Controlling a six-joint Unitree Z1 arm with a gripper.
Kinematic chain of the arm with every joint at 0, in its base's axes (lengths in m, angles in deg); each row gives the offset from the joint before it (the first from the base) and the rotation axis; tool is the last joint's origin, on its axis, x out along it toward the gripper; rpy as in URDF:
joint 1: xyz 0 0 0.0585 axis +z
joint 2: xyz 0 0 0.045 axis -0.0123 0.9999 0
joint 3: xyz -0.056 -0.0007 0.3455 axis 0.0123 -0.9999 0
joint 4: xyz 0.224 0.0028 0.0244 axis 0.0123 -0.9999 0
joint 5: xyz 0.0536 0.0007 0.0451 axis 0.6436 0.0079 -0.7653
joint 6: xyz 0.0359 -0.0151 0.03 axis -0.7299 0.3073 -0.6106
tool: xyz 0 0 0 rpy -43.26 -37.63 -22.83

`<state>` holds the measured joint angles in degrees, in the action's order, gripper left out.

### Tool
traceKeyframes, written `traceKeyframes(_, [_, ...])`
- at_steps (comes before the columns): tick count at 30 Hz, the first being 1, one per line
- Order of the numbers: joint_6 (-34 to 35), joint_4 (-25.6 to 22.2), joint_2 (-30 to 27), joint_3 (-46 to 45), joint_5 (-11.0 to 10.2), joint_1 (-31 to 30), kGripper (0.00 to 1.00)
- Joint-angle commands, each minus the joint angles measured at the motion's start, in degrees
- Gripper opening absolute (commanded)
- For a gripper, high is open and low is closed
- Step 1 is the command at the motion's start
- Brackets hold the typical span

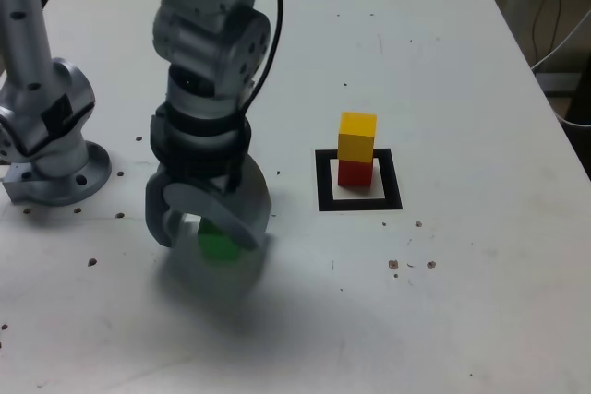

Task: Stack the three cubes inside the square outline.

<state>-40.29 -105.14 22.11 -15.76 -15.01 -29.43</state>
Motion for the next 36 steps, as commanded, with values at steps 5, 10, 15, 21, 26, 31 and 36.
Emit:
traceKeyframes(5, [-0.5, 2.0, 1.7, 0.9, -0.4, 0.1, 0.33])
traceKeyframes(10, [-0.5, 2.3, 1.7, 1.2, -0.8, 0.1, 0.19])
traceKeyframes(15, [-0.6, 2.0, 1.4, 1.5, -1.4, 0.1, 0.15])
traceKeyframes(21, [-0.6, 1.5, 0.6, 1.4, -1.9, 0.1, 0.15])
traceKeyframes(26, [-0.7, 1.1, 0.3, 1.5, -2.0, 0.2, 0.15])
traceKeyframes(31, [-0.7, -1.1, -0.9, 2.2, -2.3, 0.3, 0.13])
traceKeyframes(36, [-1.2, -7.6, -3.3, 6.5, -4.2, 1.5, 0.11])
